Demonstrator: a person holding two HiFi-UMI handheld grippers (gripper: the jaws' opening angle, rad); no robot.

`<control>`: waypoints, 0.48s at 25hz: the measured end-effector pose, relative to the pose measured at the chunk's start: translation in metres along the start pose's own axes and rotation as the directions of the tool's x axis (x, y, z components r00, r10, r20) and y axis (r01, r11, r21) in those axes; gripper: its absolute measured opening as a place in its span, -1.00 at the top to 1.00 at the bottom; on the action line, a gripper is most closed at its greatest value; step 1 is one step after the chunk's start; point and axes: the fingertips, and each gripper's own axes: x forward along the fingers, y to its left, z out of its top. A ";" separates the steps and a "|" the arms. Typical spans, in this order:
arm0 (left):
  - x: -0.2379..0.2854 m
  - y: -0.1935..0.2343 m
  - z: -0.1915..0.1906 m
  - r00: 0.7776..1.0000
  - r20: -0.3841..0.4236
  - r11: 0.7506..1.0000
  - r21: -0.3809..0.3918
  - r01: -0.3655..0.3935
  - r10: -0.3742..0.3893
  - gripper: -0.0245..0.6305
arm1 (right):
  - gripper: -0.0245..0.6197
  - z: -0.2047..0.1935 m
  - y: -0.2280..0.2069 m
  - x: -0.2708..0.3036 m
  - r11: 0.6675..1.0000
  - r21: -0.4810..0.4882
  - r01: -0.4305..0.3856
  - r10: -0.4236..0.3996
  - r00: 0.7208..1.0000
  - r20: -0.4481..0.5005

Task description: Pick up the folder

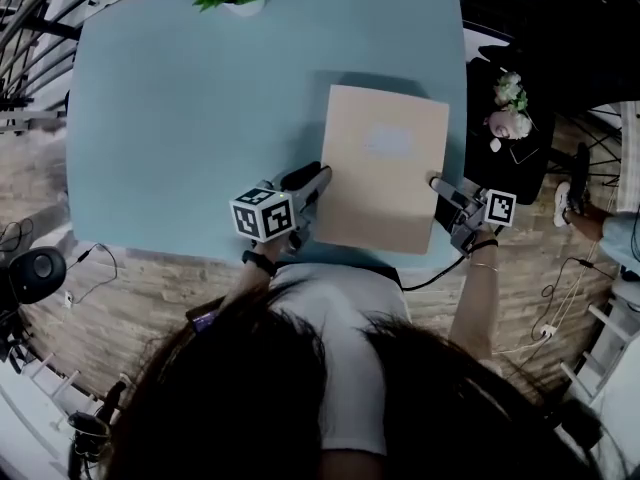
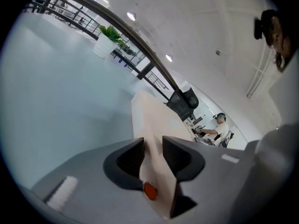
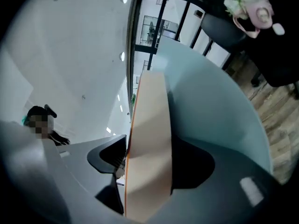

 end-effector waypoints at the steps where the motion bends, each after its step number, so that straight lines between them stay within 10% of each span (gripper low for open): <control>1: -0.001 0.001 0.000 1.000 0.002 1.000 -0.010 0.001 -0.001 0.38 | 0.00 -0.003 0.004 0.004 0.999 0.022 -0.050 0.050 0.999 -0.008; 12: -0.006 0.006 0.004 0.999 0.036 0.999 -0.040 -0.017 0.018 0.38 | 0.00 -0.040 0.032 0.066 0.987 0.010 -0.159 0.155 0.949 -0.273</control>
